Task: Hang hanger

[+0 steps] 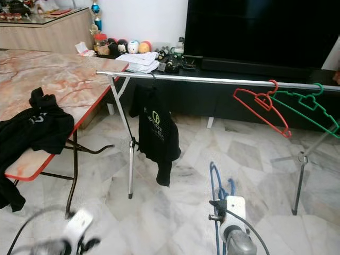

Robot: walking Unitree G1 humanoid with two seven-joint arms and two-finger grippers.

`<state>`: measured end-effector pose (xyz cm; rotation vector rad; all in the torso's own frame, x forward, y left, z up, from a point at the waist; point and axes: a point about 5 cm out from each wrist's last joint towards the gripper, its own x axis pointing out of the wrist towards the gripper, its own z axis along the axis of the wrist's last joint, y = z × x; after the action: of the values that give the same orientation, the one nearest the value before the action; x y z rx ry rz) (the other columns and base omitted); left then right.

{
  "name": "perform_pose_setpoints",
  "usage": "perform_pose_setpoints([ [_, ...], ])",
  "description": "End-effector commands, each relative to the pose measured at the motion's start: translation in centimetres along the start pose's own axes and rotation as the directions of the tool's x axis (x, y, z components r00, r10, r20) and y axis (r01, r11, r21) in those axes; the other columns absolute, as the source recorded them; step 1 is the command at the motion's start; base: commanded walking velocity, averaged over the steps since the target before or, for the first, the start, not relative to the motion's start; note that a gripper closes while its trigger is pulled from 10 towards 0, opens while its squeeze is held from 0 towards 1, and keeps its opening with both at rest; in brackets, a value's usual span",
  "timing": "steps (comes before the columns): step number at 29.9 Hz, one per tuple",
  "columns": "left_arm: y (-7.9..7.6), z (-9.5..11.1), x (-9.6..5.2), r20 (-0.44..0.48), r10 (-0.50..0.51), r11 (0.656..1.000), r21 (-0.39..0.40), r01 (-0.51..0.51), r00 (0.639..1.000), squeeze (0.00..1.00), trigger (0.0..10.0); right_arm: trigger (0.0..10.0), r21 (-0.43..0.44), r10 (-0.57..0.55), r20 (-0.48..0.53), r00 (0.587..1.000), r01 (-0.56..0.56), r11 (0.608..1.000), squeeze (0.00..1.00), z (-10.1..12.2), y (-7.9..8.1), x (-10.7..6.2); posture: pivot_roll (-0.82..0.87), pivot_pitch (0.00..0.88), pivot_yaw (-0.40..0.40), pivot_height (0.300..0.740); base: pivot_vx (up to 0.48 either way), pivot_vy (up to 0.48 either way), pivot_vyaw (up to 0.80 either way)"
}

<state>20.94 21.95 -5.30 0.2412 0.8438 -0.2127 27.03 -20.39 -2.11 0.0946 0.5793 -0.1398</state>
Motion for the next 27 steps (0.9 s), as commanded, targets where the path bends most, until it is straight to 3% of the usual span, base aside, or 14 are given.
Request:
perform_pose_setpoints([
  [1,0.4,-1.5,-0.2,-0.030,0.069,0.996,-0.063,-0.070,0.997,0.00,10.0,2.9,0.036,-0.025,0.033,0.999,0.024,0.999,0.00,1.0,0.4,0.2,0.08,0.009,-0.017,0.740,0.000,0.000,0.00],
  [2,0.0,-3.1,-0.4,-0.086,0.090,0.989,-0.108,-0.100,0.992,0.00,10.0,10.0,0.061,-0.029,0.054,0.998,0.026,0.998,0.00,1.6,0.9,0.4,0.08,0.003,-0.019,0.740,0.000,0.000,0.00],
  [3,0.0,-3.1,-0.4,-0.086,0.090,0.989,-0.108,-0.100,0.992,0.00,10.0,10.0,0.061,-0.029,0.054,0.998,0.026,0.998,0.00,1.6,0.9,0.4,0.08,0.003,-0.019,0.740,0.000,0.000,0.00],
  [4,-0.7,-4.4,-0.5,-0.121,0.088,0.983,-0.148,-0.105,0.989,0.00,10.0,10.0,0.091,-0.043,0.077,0.996,0.036,0.995,0.00,2.1,1.2,0.4,0.08,0.000,-0.019,0.740,0.000,0.000,0.00],
  [11,-3.0,-6.9,-0.9,-0.205,0.047,0.980,-0.178,-0.085,0.978,0.00,10.0,10.0,0.103,-0.065,0.085,0.994,0.056,0.993,0.00,2.6,1.6,0.5,0.08,0.000,-0.021,0.740,0.171,0.000,0.00],
  [27,-3.6,-6.8,-0.7,-0.209,0.023,0.986,-0.157,-0.057,0.978,0.00,10.0,10.0,0.118,-0.136,0.105,0.985,0.124,0.985,0.00,3.8,0.8,0.7,0.08,0.000,-0.018,0.740,0.353,0.000,0.00],
])
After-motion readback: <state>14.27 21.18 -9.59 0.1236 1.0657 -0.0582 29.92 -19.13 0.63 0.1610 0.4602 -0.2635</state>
